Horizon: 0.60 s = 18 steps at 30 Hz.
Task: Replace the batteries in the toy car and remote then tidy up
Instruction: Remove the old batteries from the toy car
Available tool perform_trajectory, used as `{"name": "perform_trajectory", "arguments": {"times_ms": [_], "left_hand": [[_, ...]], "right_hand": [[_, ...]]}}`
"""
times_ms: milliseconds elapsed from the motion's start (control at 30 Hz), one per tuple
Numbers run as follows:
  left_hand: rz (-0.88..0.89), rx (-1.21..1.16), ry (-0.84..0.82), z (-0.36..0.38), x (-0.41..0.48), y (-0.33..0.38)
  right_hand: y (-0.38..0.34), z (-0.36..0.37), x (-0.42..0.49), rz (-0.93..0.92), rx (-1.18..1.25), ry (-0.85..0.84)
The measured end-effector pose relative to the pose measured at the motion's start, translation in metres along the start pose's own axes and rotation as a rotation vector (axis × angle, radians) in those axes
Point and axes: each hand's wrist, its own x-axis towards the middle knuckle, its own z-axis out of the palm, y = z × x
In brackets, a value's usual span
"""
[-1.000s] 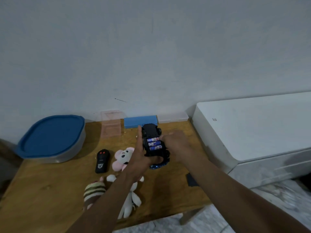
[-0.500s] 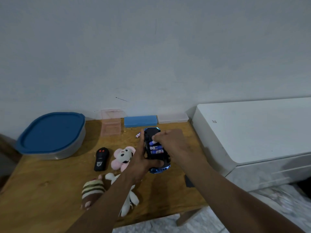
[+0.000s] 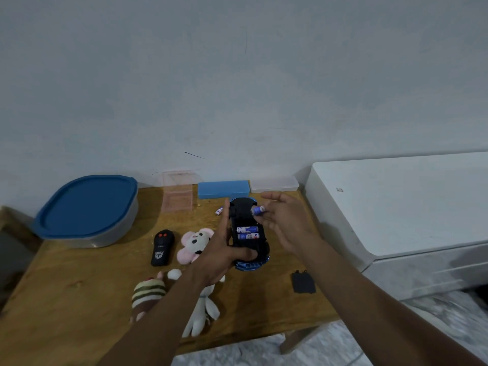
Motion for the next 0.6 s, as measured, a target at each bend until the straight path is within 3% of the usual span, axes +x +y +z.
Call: {"name": "perform_trajectory", "arguments": {"times_ms": [100,233,400,600], "left_hand": [[-0.028,-0.007,0.001,0.003,-0.001,0.0],[-0.077,-0.024,-0.063,0.005,-0.002,0.002],[-0.147,-0.029,-0.143,0.006,0.0,0.006],[-0.191,-0.044,-0.238,0.003,0.001,0.006]], "right_hand": [[-0.007,-0.01,0.001,0.031,0.025,-0.047],[-0.009,-0.021,0.003,0.015,-0.26,-0.11],[0.002,-0.032,0.007,-0.403,-0.972,-0.333],[0.011,-0.036,0.01,-0.603,-1.281,-0.558]]}}
